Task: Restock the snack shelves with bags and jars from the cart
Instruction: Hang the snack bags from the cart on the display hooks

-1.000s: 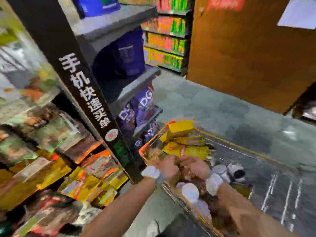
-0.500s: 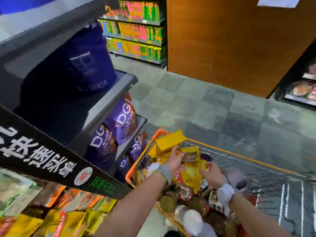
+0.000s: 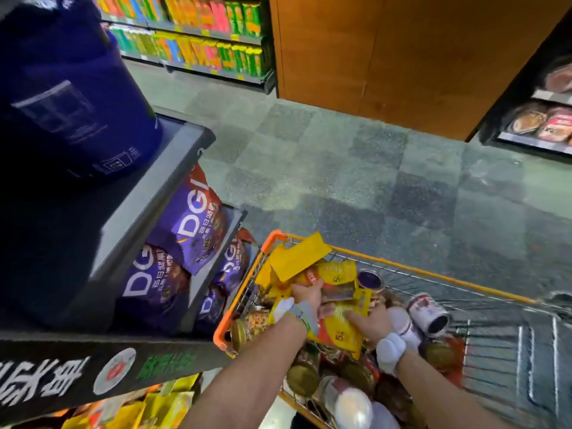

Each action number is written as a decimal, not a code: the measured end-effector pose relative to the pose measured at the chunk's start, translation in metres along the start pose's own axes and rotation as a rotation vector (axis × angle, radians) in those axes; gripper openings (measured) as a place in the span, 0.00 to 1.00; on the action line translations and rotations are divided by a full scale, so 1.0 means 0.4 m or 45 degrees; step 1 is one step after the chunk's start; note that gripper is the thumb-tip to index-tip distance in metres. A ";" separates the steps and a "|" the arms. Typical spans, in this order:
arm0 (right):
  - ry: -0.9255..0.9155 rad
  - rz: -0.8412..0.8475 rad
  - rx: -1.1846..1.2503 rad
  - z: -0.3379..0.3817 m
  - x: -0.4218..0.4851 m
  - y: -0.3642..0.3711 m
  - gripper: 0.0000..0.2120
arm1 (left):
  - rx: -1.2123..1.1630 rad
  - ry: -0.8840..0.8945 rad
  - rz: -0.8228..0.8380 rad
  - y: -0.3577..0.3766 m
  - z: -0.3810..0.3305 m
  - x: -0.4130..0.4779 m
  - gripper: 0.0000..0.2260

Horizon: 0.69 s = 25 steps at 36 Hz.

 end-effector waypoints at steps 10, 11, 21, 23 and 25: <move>0.102 0.219 0.265 0.010 -0.091 0.006 0.27 | 0.112 -0.095 -0.032 -0.009 0.023 0.031 0.30; 0.116 0.249 0.298 0.006 -0.099 -0.003 0.27 | 0.113 -0.115 -0.031 -0.002 0.031 0.031 0.30; 0.258 0.303 0.250 -0.123 -0.085 -0.081 0.38 | -0.075 -0.034 -0.160 -0.010 0.061 0.055 0.14; 0.247 0.310 0.253 -0.110 -0.095 -0.089 0.32 | -0.140 0.003 -0.156 -0.004 0.059 0.073 0.11; 0.226 0.272 0.245 -0.102 -0.083 -0.098 0.32 | -0.222 0.025 -0.180 -0.020 0.057 0.077 0.09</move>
Point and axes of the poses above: each hand's wrist, its own x-axis towards the middle knuckle, its own y-axis out of the palm, z = x × y, the point moved 7 cm from there along x, towards the middle knuckle, and after that the axes turned 1 degree about y, right-handed, at the moved point
